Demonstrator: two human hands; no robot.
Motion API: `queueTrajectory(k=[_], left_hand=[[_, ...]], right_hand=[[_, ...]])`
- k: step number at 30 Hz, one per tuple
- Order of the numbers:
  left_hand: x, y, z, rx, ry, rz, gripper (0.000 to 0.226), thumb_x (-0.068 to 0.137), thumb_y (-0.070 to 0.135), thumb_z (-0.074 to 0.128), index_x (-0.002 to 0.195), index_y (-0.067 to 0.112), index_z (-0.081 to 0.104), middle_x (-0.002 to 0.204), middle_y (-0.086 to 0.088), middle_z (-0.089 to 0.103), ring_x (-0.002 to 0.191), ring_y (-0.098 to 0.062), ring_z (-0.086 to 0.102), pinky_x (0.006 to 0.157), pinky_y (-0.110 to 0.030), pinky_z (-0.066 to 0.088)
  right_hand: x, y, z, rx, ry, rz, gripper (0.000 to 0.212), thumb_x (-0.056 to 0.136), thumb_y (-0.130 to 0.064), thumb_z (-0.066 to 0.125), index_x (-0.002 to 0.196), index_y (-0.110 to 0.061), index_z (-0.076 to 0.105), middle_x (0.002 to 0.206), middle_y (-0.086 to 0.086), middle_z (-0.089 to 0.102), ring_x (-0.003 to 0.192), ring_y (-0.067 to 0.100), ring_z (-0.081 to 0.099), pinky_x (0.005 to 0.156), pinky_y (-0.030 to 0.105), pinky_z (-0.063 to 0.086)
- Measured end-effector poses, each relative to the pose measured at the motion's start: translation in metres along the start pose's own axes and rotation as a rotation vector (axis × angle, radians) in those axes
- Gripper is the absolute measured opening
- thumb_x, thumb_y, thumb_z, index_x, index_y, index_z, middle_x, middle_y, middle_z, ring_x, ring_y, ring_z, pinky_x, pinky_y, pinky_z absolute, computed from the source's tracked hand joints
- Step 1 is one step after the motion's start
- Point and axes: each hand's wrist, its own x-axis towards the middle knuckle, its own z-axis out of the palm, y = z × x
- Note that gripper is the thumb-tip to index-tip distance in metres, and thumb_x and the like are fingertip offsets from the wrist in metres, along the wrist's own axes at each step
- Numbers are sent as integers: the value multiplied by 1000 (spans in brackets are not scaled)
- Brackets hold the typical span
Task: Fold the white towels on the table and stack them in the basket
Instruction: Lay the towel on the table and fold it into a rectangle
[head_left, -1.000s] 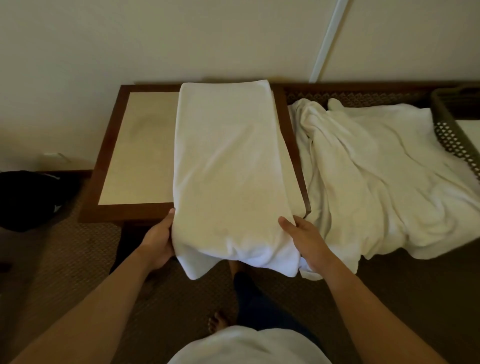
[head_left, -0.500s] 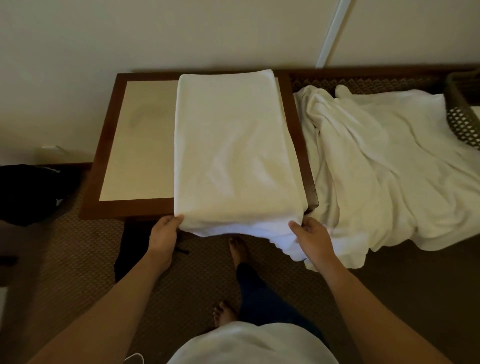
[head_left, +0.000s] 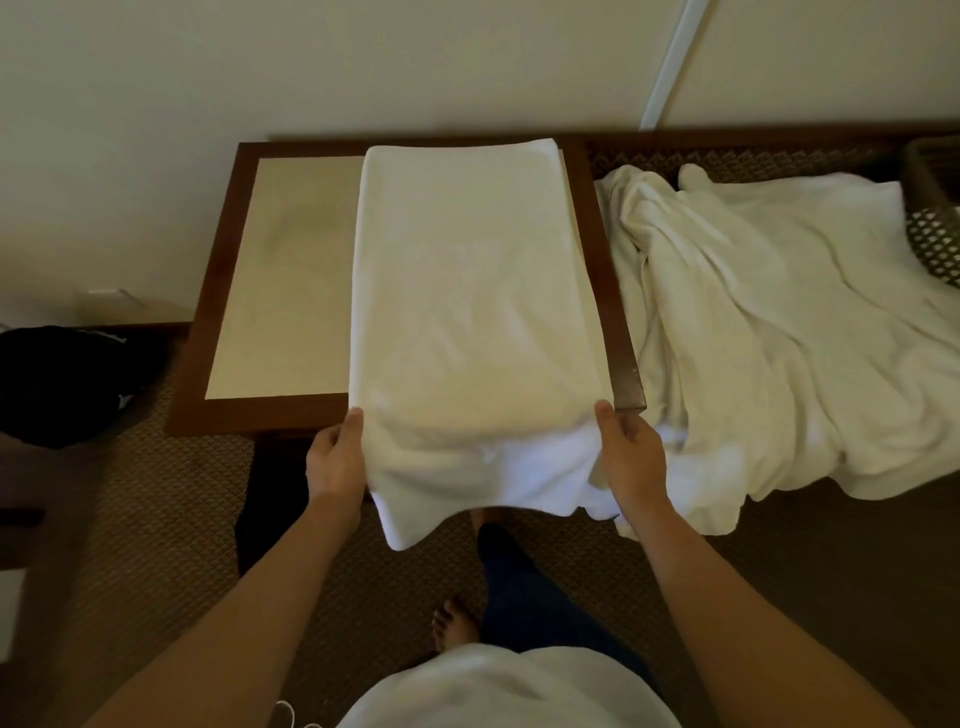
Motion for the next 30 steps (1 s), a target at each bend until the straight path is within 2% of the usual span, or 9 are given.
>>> queueTrajectory(k=[2,4,8,11,15,19,23,27,30], left_hand=[[5,3,-6,-13,-39,-15,43,97,55,60,103,12,69,97,-5,70,90,-24,67,78,-42,57],[9,-1,-13,126,-54,95,35,98,50,62,106,17,67,99,-2,69,95,-25,67,81,-43,56],[8,-5,-17,466,-56,256,24,102,46,56,108,23,60,96,3,64,92,-25,62,79,-42,52],[4,-3,-10,483,-26,202,27,99,47,59,108,21,59,98,1,62,92,-24,60,79,-41,51],[0,7,-2,422,107,269,48,88,57,69,116,20,55,115,-2,57,104,-23,56,86,-40,48],[6,16,9,742,131,325,75,83,69,66,135,17,51,134,-10,48,121,-36,50,100,-53,46],[12,33,16,796,70,191,69,87,64,66,132,14,52,134,-12,44,123,-38,47,100,-53,44],[15,42,17,898,22,214,63,89,59,64,129,13,49,130,-11,51,122,-37,49,99,-51,46],[16,52,14,683,-20,264,50,91,53,65,123,18,48,115,-3,61,110,-30,58,90,-44,51]], right_hand=[[1,-1,-5,-67,-19,-64,35,97,-45,64,81,-14,60,70,-3,59,63,7,54,62,22,42],[4,4,-8,-122,26,-121,25,97,-40,66,89,-17,65,78,-5,64,70,1,58,67,15,43],[10,15,-3,-335,122,-64,24,98,-46,60,87,-25,65,81,-11,65,83,17,60,84,41,47],[11,10,0,-365,101,2,30,98,-45,57,77,-23,59,77,-5,63,83,23,60,82,42,42],[9,1,-2,-348,127,-63,33,92,-52,61,74,-25,59,77,-6,64,79,17,60,79,39,40],[14,-7,-4,-397,131,-158,36,86,-62,68,75,-28,60,82,-8,62,81,15,59,79,41,48],[17,-7,-6,-383,241,-248,29,91,-42,70,73,-20,63,83,-4,57,81,23,59,81,44,47],[18,-17,3,-469,187,-21,34,91,-44,56,67,-20,57,81,2,59,87,30,57,86,47,43],[22,-26,6,-516,193,-46,40,87,-59,54,72,-22,60,83,0,58,87,27,53,89,49,44]])
